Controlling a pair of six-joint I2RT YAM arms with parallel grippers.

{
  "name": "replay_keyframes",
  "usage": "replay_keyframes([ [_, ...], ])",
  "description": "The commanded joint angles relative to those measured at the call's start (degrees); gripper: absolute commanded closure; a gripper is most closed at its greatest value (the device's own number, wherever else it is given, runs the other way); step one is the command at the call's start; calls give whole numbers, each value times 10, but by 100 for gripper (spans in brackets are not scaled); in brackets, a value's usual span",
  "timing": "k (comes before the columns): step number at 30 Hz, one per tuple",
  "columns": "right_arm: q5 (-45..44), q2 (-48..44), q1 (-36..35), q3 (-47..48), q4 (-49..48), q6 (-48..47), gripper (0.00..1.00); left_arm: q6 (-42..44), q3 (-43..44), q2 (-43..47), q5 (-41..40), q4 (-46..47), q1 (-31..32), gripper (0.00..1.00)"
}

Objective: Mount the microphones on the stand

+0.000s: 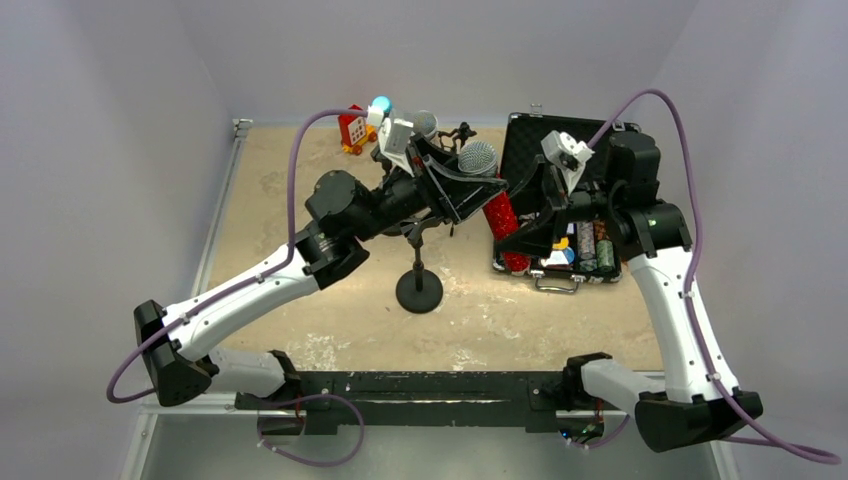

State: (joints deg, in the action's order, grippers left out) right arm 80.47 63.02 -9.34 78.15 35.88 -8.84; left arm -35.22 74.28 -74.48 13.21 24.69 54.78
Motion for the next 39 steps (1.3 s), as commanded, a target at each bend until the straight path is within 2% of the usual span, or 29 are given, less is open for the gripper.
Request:
replay_keyframes([
  [1, -1, 3, -15, -16, 63, -104, 29, 3, 6, 30, -9, 63, 1, 100],
  [7, -24, -5, -56, -37, 23, -63, 30, 4, 1, 18, -4, 76, 0, 100],
  [12, -22, -7, -58, -60, -48, 19, 40, -1, -7, 8, -1, 95, 1, 100],
  [15, -8, -8, -57, -70, -80, 58, 62, 2, -10, 8, 1, 98, 0, 100],
  [18, 4, -9, -54, -75, -101, 81, 90, 7, -16, 14, 10, 99, 0, 100],
  [20, 5, -11, -45, -72, -95, 73, 99, 7, -26, 24, 22, 97, -4, 99],
  [21, 4, -12, -35, -68, -84, 61, 100, 7, -33, 33, 30, 89, -8, 88],
  [22, 4, -12, -24, -61, -68, 40, 100, 11, -40, 45, 42, 76, -13, 70],
  [23, 2, -12, -12, -53, -48, 12, 100, 20, -46, 63, 61, 52, -19, 41],
  [24, -9, -12, -3, -42, -15, -27, 100, 37, -51, 75, 77, 18, -21, 25],
  [25, -24, -11, 2, -31, 18, -70, 100, 60, -52, 99, 86, -35, -24, 16],
  [29, -52, -4, 4, -21, 106, -183, 100, 202, -57, 173, 107, -251, -26, 7],
  [33, -50, 19, 4, -17, 144, -278, 100, 323, -64, 234, 88, -454, -27, 6],
  [36, -73, 40, 4, -4, 193, -392, 100, 400, -97, 275, 50, -542, -27, 6],
  [39, -94, 64, 4, 5, 223, -505, 100, 450, -135, 302, 1, -556, -29, 4],
])
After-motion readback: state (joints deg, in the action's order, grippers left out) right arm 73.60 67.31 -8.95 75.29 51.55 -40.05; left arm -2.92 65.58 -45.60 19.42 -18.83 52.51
